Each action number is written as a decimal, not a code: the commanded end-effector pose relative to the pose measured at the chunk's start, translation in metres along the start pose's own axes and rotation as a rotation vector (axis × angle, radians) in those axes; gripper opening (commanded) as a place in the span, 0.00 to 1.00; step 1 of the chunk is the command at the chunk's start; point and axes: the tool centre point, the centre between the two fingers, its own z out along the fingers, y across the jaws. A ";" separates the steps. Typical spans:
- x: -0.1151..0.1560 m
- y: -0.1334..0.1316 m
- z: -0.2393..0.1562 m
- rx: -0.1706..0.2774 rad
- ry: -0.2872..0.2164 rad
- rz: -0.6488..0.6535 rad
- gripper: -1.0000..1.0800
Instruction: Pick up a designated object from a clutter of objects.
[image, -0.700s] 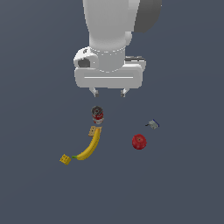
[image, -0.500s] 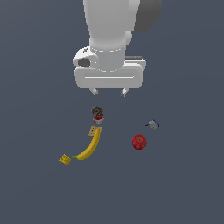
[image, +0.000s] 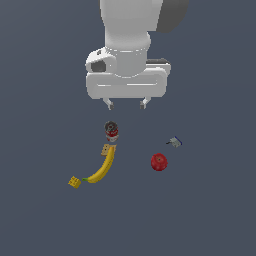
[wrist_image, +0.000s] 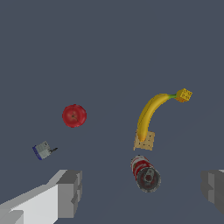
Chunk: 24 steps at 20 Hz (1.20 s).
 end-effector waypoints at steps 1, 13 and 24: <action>0.000 0.000 0.001 0.000 -0.001 0.001 0.96; -0.016 0.020 0.049 0.000 -0.010 0.074 0.96; -0.071 0.058 0.145 -0.003 -0.031 0.234 0.96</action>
